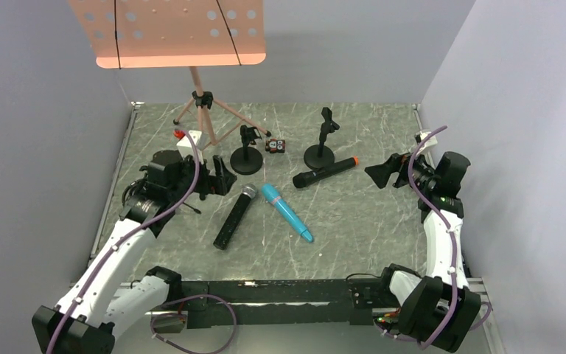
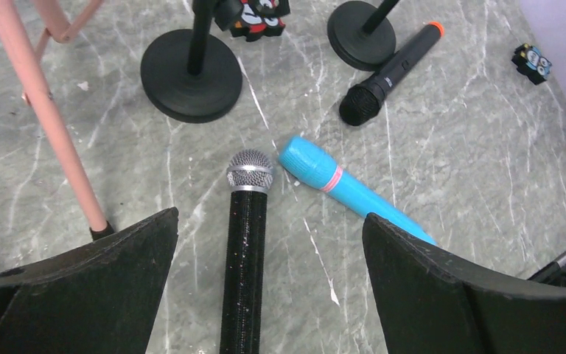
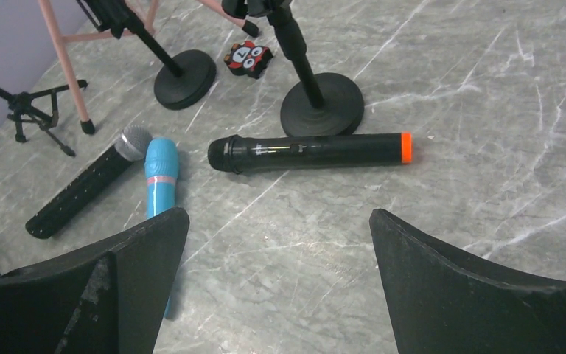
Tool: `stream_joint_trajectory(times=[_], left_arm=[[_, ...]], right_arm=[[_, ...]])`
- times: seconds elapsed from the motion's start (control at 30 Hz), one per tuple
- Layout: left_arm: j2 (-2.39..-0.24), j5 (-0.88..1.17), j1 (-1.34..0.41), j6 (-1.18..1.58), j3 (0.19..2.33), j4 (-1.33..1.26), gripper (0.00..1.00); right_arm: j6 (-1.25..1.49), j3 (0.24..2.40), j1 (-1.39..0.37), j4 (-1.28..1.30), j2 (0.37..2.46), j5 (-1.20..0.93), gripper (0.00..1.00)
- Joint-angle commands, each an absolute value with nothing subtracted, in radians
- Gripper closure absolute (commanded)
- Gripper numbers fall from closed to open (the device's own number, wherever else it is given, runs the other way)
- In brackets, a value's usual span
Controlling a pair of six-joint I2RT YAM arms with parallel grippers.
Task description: Attach the microphones to the stand
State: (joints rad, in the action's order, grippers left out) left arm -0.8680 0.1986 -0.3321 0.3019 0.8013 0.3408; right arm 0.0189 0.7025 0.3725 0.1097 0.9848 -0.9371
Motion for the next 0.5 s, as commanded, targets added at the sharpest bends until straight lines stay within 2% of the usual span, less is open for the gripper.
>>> stream_joint_trajectory(times=[0.0, 0.33, 0.47], left_arm=[[-0.934, 0.074, -0.35, 0.297, 0.91, 0.418, 0.01], [-1.185, 0.065, -0.395, 0.288, 1.07, 0.38, 0.01], [-1.24, 0.017, -0.416, 0.377, 1.104, 0.333, 0.03]], right_arm=[[-0.051, 0.763, 0.377, 0.144, 0.985, -1.01, 0.0], [-0.053, 0.748, 0.376, 0.126, 0.95, -1.012, 0.0], [-0.045, 0.75, 0.376, 0.125, 0.951, -1.019, 0.0]])
